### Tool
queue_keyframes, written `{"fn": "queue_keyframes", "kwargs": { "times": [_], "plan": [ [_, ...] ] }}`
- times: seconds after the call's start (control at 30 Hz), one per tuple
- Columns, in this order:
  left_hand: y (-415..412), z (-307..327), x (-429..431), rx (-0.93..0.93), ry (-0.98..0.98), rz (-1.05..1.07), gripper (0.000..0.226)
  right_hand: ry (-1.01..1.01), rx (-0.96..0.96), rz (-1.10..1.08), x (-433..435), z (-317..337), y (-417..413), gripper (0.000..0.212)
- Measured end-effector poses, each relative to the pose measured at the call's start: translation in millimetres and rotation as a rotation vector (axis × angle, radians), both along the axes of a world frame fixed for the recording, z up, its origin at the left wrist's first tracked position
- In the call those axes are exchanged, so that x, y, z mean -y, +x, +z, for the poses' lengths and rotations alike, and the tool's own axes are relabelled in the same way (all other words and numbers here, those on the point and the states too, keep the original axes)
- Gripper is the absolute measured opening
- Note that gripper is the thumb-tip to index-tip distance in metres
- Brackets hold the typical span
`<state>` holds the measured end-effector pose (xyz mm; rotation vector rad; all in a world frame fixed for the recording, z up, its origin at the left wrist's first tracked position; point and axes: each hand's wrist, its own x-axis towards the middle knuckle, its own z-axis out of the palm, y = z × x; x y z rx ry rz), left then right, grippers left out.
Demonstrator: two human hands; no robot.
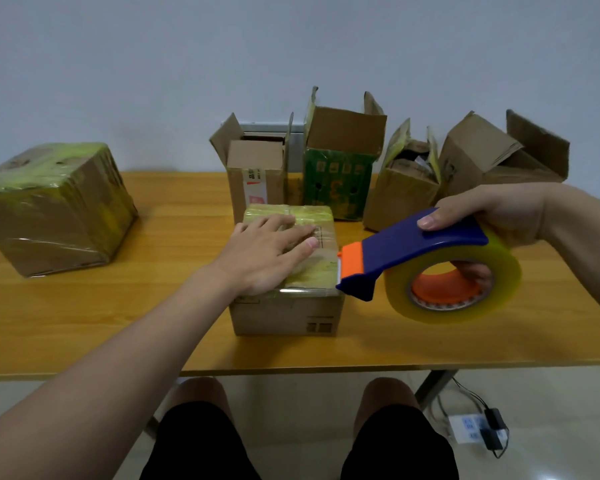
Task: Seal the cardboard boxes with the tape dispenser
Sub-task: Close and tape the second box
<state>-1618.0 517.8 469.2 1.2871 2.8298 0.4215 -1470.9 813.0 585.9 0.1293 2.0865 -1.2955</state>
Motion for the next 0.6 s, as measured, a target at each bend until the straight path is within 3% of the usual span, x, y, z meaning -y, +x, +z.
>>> {"fn": "queue_keyframes", "kwargs": {
  "times": [0.17, 0.43, 0.6],
  "plan": [
    [3, 3, -2, -0.026, -0.035, 0.008, 0.091, 0.061, -0.058, 0.039, 6, -7, -2, 0.066],
    [18, 13, -29, 0.056, -0.091, 0.102, 0.079, 0.1, -0.104, 0.091, 11, -10, -2, 0.07],
    [30, 5, -36, 0.066, -0.075, 0.164, 0.116, 0.044, -0.059, 0.04, 1, -17, 1, 0.067]
  ]
}}
